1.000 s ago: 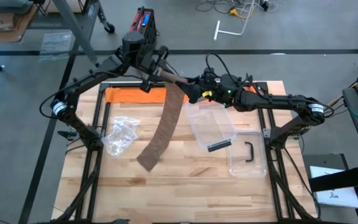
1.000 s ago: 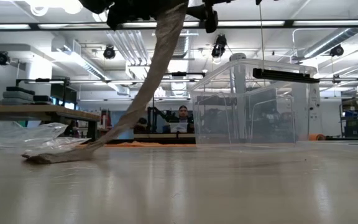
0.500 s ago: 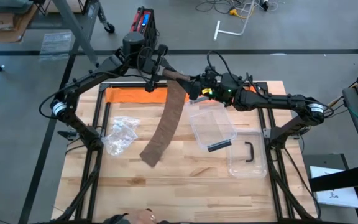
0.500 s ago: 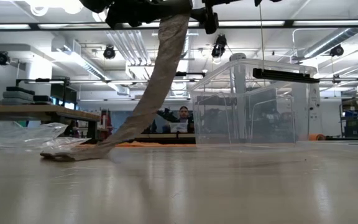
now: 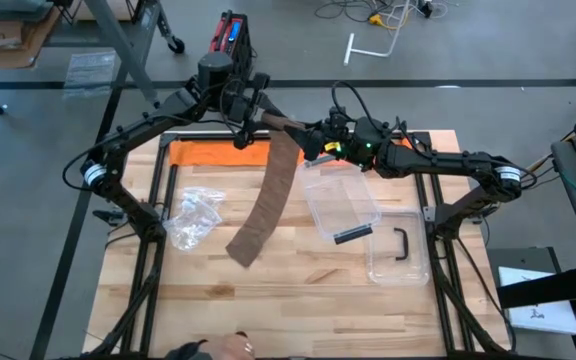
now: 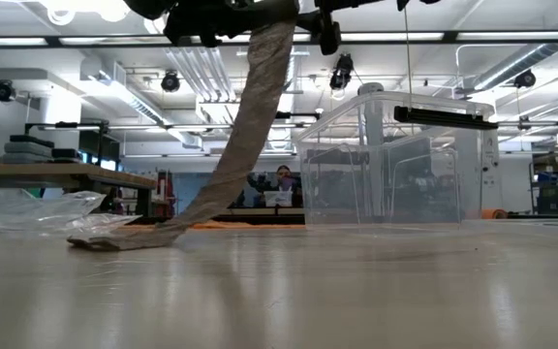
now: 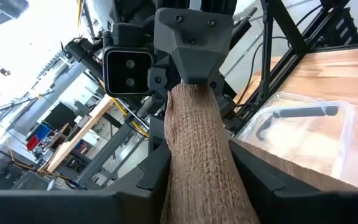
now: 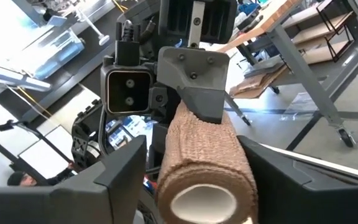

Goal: Roll bandage
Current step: Roll the brown bandage

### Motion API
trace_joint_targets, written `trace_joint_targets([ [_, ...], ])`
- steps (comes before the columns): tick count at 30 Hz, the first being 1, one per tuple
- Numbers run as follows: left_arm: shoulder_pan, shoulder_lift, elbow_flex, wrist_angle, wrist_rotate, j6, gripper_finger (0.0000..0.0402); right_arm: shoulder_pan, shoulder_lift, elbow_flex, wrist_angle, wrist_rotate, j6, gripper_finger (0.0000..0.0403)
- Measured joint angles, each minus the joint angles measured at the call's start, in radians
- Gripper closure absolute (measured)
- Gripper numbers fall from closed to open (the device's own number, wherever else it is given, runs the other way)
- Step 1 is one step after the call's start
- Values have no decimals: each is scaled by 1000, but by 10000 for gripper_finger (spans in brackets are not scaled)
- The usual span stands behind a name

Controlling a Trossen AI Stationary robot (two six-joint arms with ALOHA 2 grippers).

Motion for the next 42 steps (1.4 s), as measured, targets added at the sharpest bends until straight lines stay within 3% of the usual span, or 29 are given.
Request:
trace_joint_targets([
  [14,-7,-1,-1,-8,-23,-97,242,2,0,2,-12,-14,-75,288],
  [23,9,-41,10,-111,-44,-450,224,3,-2,4,-17,-16,-214,288],
  [30,9,-49,14,-280,-20,-460,178,3,0,1,-64,-14,-270,297],
  [36,9,-48,14,-278,50,-501,149,3,0,1,-65,-17,-306,298],
  [42,1,-40,14,-221,62,-677,144,3,0,1,-69,-13,-357,301],
])
